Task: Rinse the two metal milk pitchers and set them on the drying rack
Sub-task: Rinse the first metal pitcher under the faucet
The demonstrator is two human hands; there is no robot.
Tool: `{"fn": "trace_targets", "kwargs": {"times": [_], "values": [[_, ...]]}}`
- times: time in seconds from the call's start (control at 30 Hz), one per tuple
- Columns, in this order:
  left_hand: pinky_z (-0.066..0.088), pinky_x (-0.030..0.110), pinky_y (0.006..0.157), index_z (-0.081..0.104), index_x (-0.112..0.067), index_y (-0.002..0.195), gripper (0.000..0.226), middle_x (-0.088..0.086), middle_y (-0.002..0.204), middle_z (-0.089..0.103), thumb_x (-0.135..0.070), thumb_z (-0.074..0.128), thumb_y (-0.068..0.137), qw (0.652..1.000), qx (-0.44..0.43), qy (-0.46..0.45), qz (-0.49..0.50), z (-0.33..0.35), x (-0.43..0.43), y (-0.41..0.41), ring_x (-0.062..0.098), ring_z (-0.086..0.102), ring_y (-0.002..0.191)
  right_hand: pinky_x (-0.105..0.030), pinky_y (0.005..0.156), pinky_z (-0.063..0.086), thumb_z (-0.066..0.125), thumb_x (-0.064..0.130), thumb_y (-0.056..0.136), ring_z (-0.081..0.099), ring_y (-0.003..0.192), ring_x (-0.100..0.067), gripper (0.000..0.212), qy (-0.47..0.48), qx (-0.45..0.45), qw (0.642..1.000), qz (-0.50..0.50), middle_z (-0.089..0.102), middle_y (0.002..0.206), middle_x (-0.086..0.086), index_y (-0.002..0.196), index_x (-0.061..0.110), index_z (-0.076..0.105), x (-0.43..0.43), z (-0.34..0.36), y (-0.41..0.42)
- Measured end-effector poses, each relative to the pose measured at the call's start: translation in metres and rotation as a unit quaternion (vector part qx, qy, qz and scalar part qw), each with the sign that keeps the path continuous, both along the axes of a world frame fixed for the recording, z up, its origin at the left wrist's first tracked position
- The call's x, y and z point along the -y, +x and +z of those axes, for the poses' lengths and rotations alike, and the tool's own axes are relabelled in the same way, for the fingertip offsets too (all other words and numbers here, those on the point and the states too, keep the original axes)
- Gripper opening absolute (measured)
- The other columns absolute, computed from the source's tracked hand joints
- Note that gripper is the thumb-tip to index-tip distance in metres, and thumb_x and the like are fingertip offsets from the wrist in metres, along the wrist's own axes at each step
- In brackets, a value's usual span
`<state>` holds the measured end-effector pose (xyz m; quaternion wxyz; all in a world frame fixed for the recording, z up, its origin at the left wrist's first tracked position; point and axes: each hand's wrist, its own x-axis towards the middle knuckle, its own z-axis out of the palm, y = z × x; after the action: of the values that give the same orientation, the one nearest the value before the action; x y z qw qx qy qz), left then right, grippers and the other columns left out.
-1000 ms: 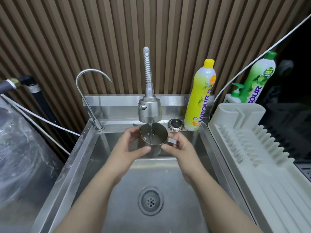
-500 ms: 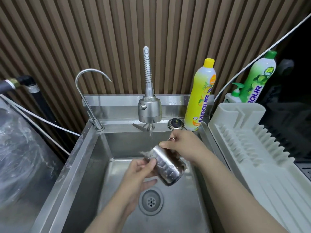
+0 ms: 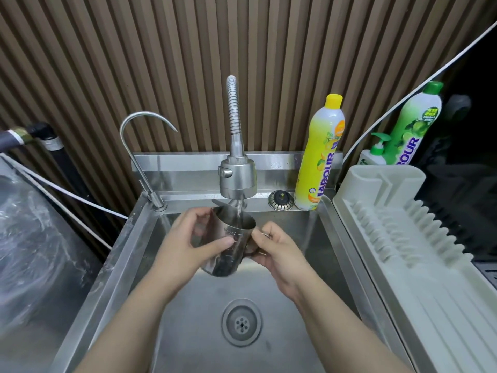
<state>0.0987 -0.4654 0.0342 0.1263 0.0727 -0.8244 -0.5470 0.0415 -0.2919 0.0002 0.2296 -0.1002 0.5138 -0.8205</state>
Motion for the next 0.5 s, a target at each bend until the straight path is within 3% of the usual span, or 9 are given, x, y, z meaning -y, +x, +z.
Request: {"fn": "trace_targets", "kwargs": {"times": [0.1,0.2,0.27,0.33,0.4,0.47,0.5], "values": [[0.045,0.027,0.065,0.059,-0.027,0.084,0.053,-0.003,0.08,0.063,-0.051,0.086,0.045,0.997,0.046,-0.01,0.057,-0.002,-0.004,0.011,0.007,0.054,0.062,-0.025,0.058,0.045,0.06,0.014,0.087,0.043,0.054,-0.017,0.034,0.082,0.012,0.996,0.013,0.048,0.057,-0.003,0.063,0.019,0.037,0.002,0.005,-0.005],[0.048,0.024,0.059,0.055,-0.005,0.083,0.056,0.011,0.074,0.06,-0.039,0.085,0.05,0.986,0.101,0.111,0.079,-0.019,-0.017,0.022,0.019,0.061,0.064,-0.023,0.05,0.038,0.068,0.017,0.083,0.04,0.048,-0.012,0.036,0.215,-0.032,0.976,0.024,0.049,0.049,0.006,0.061,0.02,0.039,-0.003,0.019,-0.015],[0.052,0.022,0.065,0.055,-0.004,0.09,0.052,0.013,0.08,0.063,-0.033,0.082,0.056,0.966,0.129,0.219,0.052,-0.028,-0.03,0.025,0.023,0.068,0.073,-0.028,0.052,0.033,0.074,0.026,0.076,0.039,0.05,-0.014,0.04,0.325,-0.112,0.939,0.02,0.047,0.047,0.01,0.057,0.022,0.039,-0.009,0.035,-0.02],[0.051,0.035,0.084,0.055,-0.008,0.095,0.047,0.008,0.086,0.066,-0.027,0.083,0.062,0.954,0.141,0.265,0.021,-0.035,-0.043,0.024,0.021,0.068,0.086,-0.032,0.057,0.037,0.075,0.033,0.072,0.045,0.056,-0.018,0.041,0.427,-0.207,0.88,-0.001,0.054,0.056,0.005,0.057,0.019,0.04,-0.013,0.049,-0.019],[0.051,0.033,0.084,0.053,-0.009,0.1,0.037,0.004,0.091,0.066,-0.012,0.077,0.072,0.956,0.108,0.274,0.006,-0.036,-0.049,0.018,0.009,0.066,0.082,-0.04,0.072,0.05,0.075,0.029,0.073,0.06,0.074,-0.025,0.031,0.423,-0.246,0.871,-0.031,0.069,0.079,0.0,0.059,0.02,0.049,-0.017,0.051,-0.016],[0.052,0.019,0.074,0.051,-0.011,0.102,0.038,0.002,0.096,0.065,0.002,0.071,0.074,0.964,0.059,0.257,0.003,-0.031,-0.047,0.009,0.002,0.066,0.078,-0.047,0.088,0.052,0.072,0.017,0.076,0.064,0.097,-0.032,0.026,0.315,-0.215,0.923,-0.048,0.073,0.103,0.0,0.06,0.027,0.055,-0.022,0.045,-0.01],[0.051,0.017,0.075,0.052,-0.014,0.103,0.042,0.001,0.099,0.065,0.005,0.073,0.071,0.97,0.037,0.242,0.0,-0.028,-0.043,0.004,0.001,0.066,0.082,-0.047,0.09,0.052,0.068,0.011,0.078,0.064,0.102,-0.033,0.025,0.239,-0.184,0.952,-0.048,0.072,0.11,0.0,0.063,0.024,0.055,-0.024,0.038,-0.007]]}}
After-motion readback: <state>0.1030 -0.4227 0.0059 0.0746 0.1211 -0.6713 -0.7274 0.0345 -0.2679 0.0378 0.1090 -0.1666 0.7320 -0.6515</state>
